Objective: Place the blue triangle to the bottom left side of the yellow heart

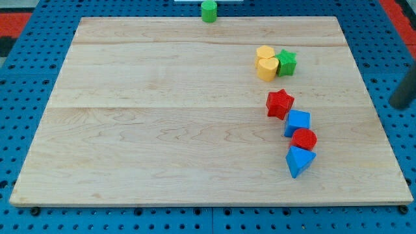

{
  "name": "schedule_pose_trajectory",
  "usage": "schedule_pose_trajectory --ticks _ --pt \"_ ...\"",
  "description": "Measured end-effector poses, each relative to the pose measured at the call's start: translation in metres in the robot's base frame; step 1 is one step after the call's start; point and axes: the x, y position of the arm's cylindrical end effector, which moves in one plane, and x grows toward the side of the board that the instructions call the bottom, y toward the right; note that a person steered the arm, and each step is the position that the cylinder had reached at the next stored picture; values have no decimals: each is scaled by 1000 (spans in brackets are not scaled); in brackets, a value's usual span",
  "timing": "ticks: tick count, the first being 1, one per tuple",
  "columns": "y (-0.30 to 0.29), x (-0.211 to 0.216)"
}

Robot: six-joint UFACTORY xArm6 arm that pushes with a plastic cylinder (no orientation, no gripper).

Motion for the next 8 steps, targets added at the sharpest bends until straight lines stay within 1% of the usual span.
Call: schedule_pose_trajectory --ticks 1,2,3,4,5,6,8 --pt "-18 47" --pt "-46 84" --pt "-100 91" --pt "-156 87" --pt "-161 31" --pt "-175 -12" --pt "-206 -51"
